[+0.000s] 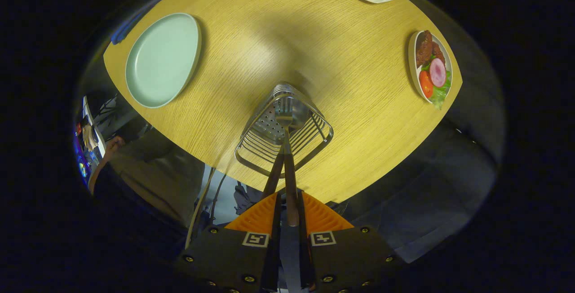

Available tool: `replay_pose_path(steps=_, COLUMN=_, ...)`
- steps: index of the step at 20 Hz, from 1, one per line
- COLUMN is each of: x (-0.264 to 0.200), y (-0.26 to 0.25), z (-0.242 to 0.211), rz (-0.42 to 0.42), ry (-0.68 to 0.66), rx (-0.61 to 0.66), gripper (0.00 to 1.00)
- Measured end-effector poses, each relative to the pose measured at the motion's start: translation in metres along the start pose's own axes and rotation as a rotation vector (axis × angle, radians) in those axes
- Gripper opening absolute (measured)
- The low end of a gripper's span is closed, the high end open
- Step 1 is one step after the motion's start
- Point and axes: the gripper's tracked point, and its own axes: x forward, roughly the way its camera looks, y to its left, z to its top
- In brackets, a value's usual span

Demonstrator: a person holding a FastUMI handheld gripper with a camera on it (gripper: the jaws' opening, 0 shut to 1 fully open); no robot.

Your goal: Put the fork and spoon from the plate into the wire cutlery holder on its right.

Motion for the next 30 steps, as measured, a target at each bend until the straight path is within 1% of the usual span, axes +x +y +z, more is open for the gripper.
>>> replay_pose_path(steps=2, x=-0.010, y=0.002, z=0.002, rz=0.007, ry=-0.078, rx=0.021, gripper=0.19)
replay_pose_path(steps=4, x=-0.027, y=0.005, z=0.010, rz=-0.003, ry=-0.197, rx=0.058, gripper=0.19)
replay_pose_path(steps=6, x=-0.047, y=0.015, z=0.013, rz=-0.006, ry=-0.341, rx=0.105, gripper=0.19)
replay_pose_path(steps=8, x=-0.074, y=0.029, z=0.014, rz=-0.001, ry=-0.518, rx=0.164, gripper=0.20)
replay_pose_path(steps=10, x=-0.106, y=0.038, z=0.025, rz=-0.011, ry=-0.736, rx=0.237, gripper=0.19)
replay_pose_path(steps=11, x=-0.130, y=0.044, z=0.031, rz=-0.009, ry=-0.882, rx=0.287, gripper=0.19)
replay_pose_path(steps=12, x=-0.159, y=0.050, z=0.041, rz=-0.018, ry=-1.061, rx=0.344, gripper=0.19)
replay_pose_path(steps=13, x=-0.193, y=0.051, z=0.041, rz=-0.051, ry=-1.224, rx=0.399, gripper=0.19)
replay_pose_path(steps=14, x=-0.224, y=0.050, z=0.030, rz=-0.101, ry=-1.378, rx=0.464, gripper=0.19)
replay_pose_path(steps=15, x=-0.247, y=0.051, z=0.017, rz=-0.135, ry=-1.509, rx=0.516, gripper=0.19)
replay_pose_path(steps=16, x=-0.263, y=0.053, z=0.006, rz=-0.161, ry=-1.599, rx=0.559, gripper=0.19)
replay_pose_path(steps=17, x=-0.268, y=0.061, z=-0.007, rz=-0.170, ry=-1.656, rx=0.591, gripper=0.19)
replay_pose_path(steps=18, x=-0.274, y=0.070, z=-0.014, rz=-0.158, ry=-1.709, rx=0.608, gripper=0.19)
replay_pose_path(steps=19, x=-0.280, y=0.074, z=-0.018, rz=-0.164, ry=-1.758, rx=0.632, gripper=0.19)
replay_pose_path(steps=22, x=-0.298, y=0.071, z=-0.038, rz=-0.256, ry=-1.883, rx=0.716, gripper=0.19)
replay_pose_path(steps=25, x=-0.299, y=0.079, z=-0.040, rz=-0.316, ry=-1.900, rx=0.720, gripper=0.19)
replay_pose_path(steps=27, x=-0.297, y=0.086, z=-0.035, rz=-0.320, ry=-1.899, rx=0.716, gripper=0.19)
replay_pose_path(steps=30, x=-0.285, y=0.091, z=-0.030, rz=-0.338, ry=-1.874, rx=0.744, gripper=0.19)
